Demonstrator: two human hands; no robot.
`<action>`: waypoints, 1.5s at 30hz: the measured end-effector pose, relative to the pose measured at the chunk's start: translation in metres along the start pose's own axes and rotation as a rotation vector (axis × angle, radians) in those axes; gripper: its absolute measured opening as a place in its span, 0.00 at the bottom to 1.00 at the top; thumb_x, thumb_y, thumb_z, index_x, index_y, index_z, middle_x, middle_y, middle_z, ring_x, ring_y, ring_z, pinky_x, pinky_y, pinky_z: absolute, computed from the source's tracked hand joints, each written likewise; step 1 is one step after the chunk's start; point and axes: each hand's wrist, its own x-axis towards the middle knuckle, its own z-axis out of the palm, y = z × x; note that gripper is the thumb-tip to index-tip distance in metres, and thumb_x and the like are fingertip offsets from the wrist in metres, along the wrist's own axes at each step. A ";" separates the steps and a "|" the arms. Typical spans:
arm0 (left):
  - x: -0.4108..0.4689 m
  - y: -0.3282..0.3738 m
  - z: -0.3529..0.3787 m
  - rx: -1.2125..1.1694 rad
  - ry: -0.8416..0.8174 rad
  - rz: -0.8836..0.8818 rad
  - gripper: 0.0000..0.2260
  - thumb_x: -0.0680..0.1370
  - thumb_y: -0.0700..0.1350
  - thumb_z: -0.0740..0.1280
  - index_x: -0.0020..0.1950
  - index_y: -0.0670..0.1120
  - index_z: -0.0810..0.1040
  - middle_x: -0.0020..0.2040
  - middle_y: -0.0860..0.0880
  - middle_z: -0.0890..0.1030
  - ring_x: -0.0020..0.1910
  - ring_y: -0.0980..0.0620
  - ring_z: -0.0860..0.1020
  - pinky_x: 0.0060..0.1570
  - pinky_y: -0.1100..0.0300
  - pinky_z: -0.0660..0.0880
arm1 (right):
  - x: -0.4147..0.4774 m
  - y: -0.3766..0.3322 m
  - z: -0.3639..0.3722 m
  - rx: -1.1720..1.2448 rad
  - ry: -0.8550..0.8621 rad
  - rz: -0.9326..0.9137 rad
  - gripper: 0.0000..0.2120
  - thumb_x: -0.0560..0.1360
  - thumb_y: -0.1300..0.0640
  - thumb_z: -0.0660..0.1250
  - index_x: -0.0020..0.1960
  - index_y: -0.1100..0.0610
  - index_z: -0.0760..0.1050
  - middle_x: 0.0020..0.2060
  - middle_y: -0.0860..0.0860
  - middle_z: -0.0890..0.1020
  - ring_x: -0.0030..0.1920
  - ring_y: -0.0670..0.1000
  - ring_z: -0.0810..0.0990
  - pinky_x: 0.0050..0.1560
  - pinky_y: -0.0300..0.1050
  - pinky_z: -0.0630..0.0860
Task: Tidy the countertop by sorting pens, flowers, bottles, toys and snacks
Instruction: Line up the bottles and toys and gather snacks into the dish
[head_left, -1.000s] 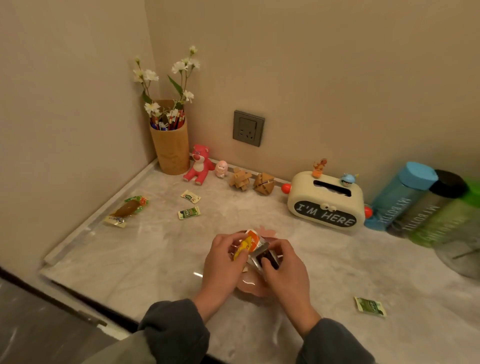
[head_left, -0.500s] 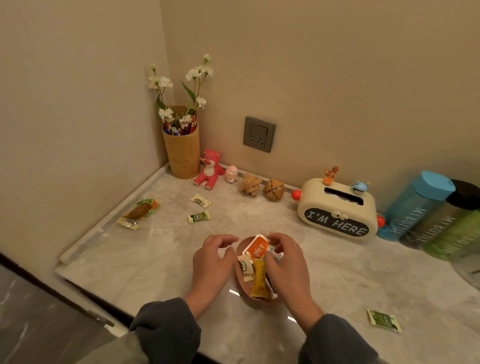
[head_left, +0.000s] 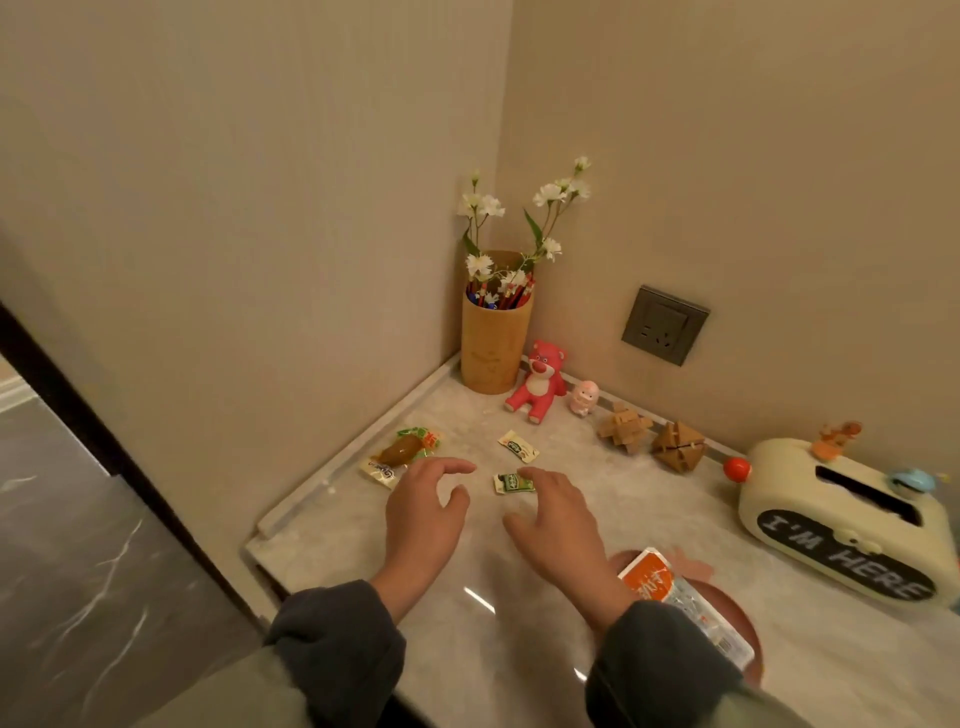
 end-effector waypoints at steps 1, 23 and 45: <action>0.007 -0.005 -0.005 0.022 0.000 0.008 0.14 0.74 0.39 0.68 0.50 0.59 0.78 0.52 0.61 0.76 0.55 0.60 0.74 0.57 0.65 0.68 | 0.009 -0.005 0.005 -0.026 -0.027 0.005 0.28 0.75 0.50 0.65 0.74 0.48 0.63 0.72 0.49 0.67 0.70 0.51 0.66 0.68 0.47 0.66; 0.061 -0.068 -0.029 0.338 -0.192 0.013 0.26 0.75 0.45 0.68 0.71 0.55 0.64 0.69 0.54 0.63 0.68 0.53 0.66 0.69 0.55 0.66 | 0.060 -0.017 0.044 -0.301 -0.028 0.028 0.14 0.81 0.56 0.60 0.63 0.48 0.77 0.55 0.51 0.75 0.56 0.52 0.71 0.50 0.41 0.73; 0.015 -0.010 0.017 -0.092 -0.494 -0.068 0.24 0.79 0.44 0.65 0.74 0.56 0.64 0.71 0.54 0.67 0.66 0.57 0.68 0.61 0.67 0.66 | 0.004 0.004 -0.021 0.484 0.168 0.339 0.13 0.76 0.67 0.65 0.53 0.52 0.79 0.44 0.53 0.82 0.37 0.54 0.83 0.40 0.49 0.83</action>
